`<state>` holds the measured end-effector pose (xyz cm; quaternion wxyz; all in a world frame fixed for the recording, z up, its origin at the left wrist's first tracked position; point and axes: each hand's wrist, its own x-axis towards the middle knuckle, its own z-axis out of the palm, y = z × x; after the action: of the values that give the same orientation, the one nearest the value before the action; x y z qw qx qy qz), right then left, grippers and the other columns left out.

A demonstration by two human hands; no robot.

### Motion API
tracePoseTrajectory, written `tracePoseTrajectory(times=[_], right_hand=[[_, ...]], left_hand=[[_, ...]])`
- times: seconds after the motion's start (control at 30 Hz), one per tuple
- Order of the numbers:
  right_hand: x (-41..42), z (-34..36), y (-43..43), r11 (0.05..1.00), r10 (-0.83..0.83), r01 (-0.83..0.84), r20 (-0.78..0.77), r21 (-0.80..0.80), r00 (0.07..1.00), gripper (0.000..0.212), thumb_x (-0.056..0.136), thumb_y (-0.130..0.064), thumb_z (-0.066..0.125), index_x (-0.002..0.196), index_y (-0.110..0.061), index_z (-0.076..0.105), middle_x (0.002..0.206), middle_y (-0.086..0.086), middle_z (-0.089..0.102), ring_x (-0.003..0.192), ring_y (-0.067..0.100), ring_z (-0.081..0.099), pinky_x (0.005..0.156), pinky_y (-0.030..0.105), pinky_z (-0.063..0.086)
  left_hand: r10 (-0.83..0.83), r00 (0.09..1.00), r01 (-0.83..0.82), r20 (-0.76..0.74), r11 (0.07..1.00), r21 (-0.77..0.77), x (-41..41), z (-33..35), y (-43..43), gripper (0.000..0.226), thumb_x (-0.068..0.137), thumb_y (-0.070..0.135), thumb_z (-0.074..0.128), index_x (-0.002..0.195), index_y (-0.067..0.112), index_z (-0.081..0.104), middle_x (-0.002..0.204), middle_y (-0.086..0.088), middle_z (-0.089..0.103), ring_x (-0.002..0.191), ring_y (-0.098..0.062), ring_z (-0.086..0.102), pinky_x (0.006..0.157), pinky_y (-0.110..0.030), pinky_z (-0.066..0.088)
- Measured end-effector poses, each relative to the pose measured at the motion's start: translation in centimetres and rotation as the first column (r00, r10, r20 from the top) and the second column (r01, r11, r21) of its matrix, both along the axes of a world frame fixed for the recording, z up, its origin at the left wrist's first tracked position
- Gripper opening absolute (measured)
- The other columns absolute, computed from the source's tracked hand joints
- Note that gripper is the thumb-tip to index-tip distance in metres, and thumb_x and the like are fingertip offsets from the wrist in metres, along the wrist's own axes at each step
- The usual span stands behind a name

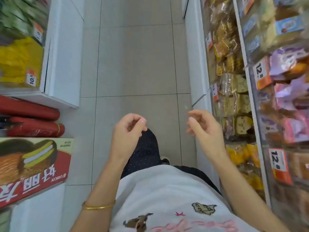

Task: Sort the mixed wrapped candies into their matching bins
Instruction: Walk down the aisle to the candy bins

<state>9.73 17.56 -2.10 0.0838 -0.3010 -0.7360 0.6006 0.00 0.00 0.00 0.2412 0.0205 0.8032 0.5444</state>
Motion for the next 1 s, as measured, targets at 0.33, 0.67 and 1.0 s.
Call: tracePoseTrajectory(times=[0.33,0.67,1.0], right_hand=[[-31.2,-0.8,12.1,1.0,0.001,-0.001,-0.005,0.009,1.0,0.02,0.093,-0.014,0.054,0.096,-0.033,0.058,0.083,-0.005,0.061,0.075,0.02,0.062,0.065,0.024,0.051],[-56.7,-2.1,27.2,0.993,-0.118,0.118,0.032,0.011,0.992,0.015,0.092,-0.014,0.054,0.102,-0.023,0.061,0.084,-0.005,0.063,0.074,0.019,0.063,0.07,0.028,0.054],[-87.3,-0.2,45.9,1.0,0.018,-0.018,-0.009,0.025,1.0,0.02,0.091,-0.017,0.054,0.094,-0.036,0.057,0.082,-0.002,0.061,0.069,0.018,0.062,0.065,0.03,0.05]], left_hand=[[-0.041,0.999,0.041,-0.014,0.999,0.027,-30.8,-0.4,12.1,0.018,0.09,0.009,0.056,0.076,0.019,0.06,0.07,-0.001,0.063,0.06,-0.003,0.052,0.068,-0.024,0.046],[-0.151,0.986,0.151,-0.074,0.988,0.001,-61.2,-1.5,30.5,0.02,0.089,0.009,0.055,0.074,0.021,0.058,0.068,0.002,0.062,0.056,-0.002,0.049,0.065,-0.021,0.043],[-0.008,1.0,0.008,0.022,1.0,0.014,-86.6,0.1,45.2,0.01,0.092,0.012,0.055,0.083,0.013,0.06,0.071,0.0,0.063,0.054,0.005,0.051,0.055,-0.008,0.041]])
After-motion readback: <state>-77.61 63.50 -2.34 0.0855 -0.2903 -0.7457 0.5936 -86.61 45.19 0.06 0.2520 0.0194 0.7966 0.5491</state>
